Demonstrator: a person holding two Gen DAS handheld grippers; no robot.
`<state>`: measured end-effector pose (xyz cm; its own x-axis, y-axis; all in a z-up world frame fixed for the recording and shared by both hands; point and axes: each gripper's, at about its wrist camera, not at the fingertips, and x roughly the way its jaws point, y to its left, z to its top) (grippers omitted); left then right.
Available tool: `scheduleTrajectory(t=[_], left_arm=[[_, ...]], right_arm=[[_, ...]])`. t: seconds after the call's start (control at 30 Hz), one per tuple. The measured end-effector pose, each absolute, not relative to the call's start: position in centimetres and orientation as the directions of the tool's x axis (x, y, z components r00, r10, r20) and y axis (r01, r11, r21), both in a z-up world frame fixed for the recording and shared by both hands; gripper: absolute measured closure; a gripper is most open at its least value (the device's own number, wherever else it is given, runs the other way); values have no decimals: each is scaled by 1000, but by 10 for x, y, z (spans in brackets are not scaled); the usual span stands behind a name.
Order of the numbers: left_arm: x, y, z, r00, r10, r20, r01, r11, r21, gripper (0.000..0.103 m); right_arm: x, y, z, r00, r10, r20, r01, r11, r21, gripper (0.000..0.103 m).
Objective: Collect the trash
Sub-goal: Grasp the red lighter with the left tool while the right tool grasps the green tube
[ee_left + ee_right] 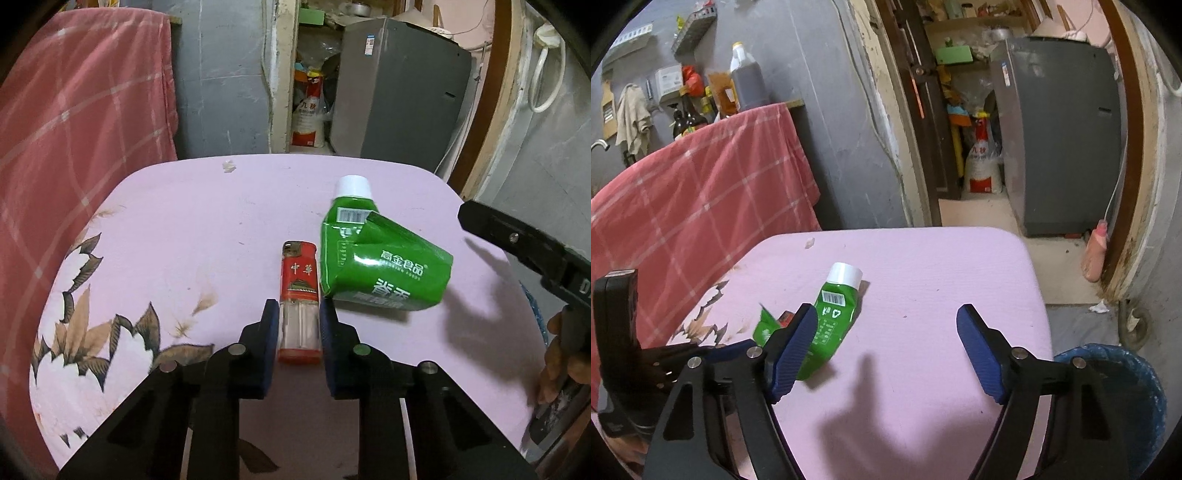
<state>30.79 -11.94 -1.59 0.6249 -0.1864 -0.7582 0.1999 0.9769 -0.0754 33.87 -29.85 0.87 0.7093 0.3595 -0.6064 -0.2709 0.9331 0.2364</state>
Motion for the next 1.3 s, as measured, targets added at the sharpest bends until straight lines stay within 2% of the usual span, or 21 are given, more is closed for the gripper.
scheduleTrajectory(t=[0.37, 0.67, 0.9, 1.13, 1.23, 1.3], left_arm=[[319, -79, -17, 635, -135, -761, 142, 988, -57, 84], [323, -34, -14, 627, -142, -766, 78, 990, -119, 84], [320, -25, -15, 626, -171, -761, 83, 985, -154, 84], [326, -23, -15, 614, -198, -764, 104, 980, -170, 84], [328, -24, -14, 609, -203, -767, 115, 979, -167, 84], [332, -26, -13, 604, -205, -770, 121, 979, -166, 83]], right_arm=[[361, -285, -1, 637, 388, -666, -281, 921, 269, 30], [397, -256, -8, 528, 431, -731, -281, 902, 329, 33], [423, -230, -16, 487, 374, -789, -263, 925, 276, 45], [426, -218, -20, 516, 316, -796, -269, 942, 199, 48], [422, -217, -21, 533, 294, -793, -275, 947, 166, 59], [420, -219, -21, 536, 308, -786, -280, 943, 178, 60]])
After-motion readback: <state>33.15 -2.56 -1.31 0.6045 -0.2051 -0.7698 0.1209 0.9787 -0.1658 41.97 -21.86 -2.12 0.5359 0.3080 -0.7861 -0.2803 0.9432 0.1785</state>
